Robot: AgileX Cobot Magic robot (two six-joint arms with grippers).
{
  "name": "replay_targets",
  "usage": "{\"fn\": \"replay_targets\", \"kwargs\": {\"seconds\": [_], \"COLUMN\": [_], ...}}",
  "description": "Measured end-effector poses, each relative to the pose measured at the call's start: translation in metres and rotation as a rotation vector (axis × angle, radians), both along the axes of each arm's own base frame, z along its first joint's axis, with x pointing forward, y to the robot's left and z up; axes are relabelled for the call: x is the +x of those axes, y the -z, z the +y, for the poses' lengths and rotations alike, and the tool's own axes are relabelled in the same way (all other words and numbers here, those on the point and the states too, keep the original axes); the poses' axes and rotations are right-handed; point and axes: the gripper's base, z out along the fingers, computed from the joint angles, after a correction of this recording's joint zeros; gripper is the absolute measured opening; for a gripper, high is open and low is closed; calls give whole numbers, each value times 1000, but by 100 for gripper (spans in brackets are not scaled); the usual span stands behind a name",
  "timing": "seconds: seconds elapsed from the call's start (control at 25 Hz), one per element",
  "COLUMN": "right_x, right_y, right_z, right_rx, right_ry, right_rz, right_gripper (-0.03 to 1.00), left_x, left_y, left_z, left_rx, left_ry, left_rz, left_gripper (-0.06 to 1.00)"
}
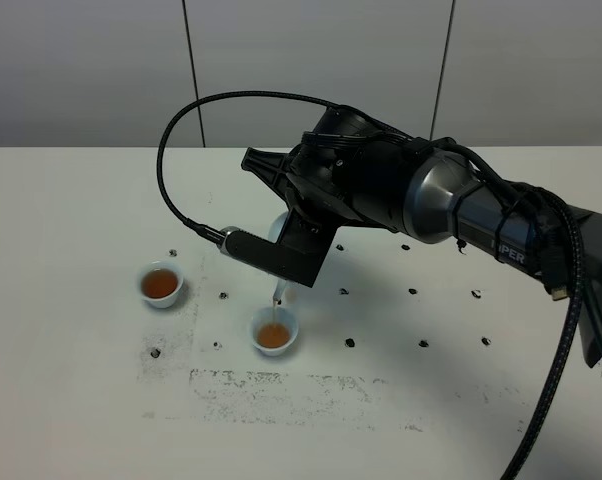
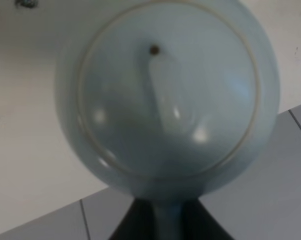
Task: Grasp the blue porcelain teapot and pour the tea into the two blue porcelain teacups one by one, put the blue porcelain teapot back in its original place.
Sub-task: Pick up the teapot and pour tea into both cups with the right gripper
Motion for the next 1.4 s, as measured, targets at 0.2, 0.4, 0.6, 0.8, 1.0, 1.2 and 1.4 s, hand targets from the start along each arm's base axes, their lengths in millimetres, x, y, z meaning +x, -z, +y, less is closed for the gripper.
{"fn": "replay_targets", "kwargs": {"seconds": [0.2, 0.4, 0.6, 0.8, 1.0, 1.2, 1.4], "right_x": [-2, -3, -4, -7, -7, -7, -7], "right_y": [0, 0, 0, 0, 0, 0, 0], "right_z": [1, 2, 3, 5, 5, 5, 5], "right_rx": [-1, -2, -6, -6, -8, -8, -8], "right_ry": [-4, -6, -7, -14, -14, -14, -14], "right_rz": [2, 2, 4, 5, 3, 3, 3], "right_gripper": [4, 4, 4, 4, 4, 4, 4], "left_x": [0, 0, 0, 0, 0, 0, 0], "left_y": [0, 0, 0, 0, 0, 0, 0], "left_z": [0, 0, 0, 0, 0, 0, 0], "left_rx": [0, 0, 0, 0, 0, 0, -1], "left_ry": [0, 0, 0, 0, 0, 0, -1], "left_rz": [0, 0, 0, 0, 0, 0, 0], "left_gripper": [76, 76, 76, 76, 76, 76, 76]}}
